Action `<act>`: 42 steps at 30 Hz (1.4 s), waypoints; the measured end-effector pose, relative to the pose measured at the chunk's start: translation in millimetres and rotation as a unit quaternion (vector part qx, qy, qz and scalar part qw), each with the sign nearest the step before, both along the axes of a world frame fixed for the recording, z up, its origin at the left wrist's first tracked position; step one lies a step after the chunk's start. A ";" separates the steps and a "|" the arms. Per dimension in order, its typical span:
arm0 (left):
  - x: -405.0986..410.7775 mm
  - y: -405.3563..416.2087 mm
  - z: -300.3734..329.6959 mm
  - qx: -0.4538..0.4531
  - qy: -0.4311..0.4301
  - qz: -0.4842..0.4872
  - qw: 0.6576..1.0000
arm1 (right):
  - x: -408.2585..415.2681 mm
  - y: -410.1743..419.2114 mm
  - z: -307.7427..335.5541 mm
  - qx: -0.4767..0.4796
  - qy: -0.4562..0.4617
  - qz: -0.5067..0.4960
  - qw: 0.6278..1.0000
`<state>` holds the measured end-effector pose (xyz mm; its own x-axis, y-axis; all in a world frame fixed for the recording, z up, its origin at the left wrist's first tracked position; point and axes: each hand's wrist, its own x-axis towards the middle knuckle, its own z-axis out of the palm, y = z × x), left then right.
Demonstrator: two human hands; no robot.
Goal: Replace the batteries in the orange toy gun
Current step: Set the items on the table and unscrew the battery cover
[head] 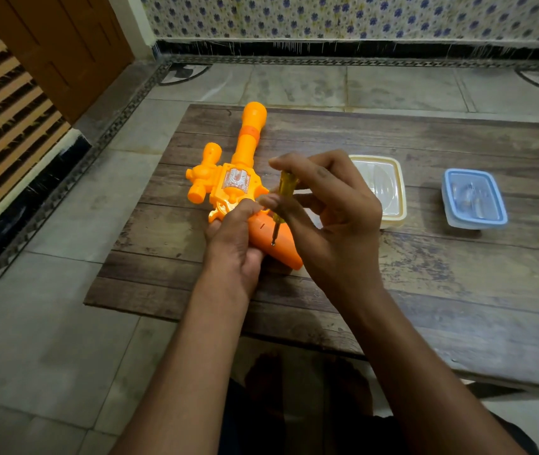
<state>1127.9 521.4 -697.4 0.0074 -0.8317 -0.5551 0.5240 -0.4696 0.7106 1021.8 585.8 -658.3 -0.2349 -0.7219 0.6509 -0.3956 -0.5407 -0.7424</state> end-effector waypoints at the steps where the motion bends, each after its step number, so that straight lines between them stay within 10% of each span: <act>1: 0.3 0.2 -0.2 0.001 0.000 -0.001 1.000 | -0.6 -0.3 -0.3 0.000 0.000 0.000 1.000; 42: 0.2 -3.4 -9.9 -0.005 0.007 -0.002 1.000 | -1.4 2.3 0.8 0.028 0.028 0.047 0.998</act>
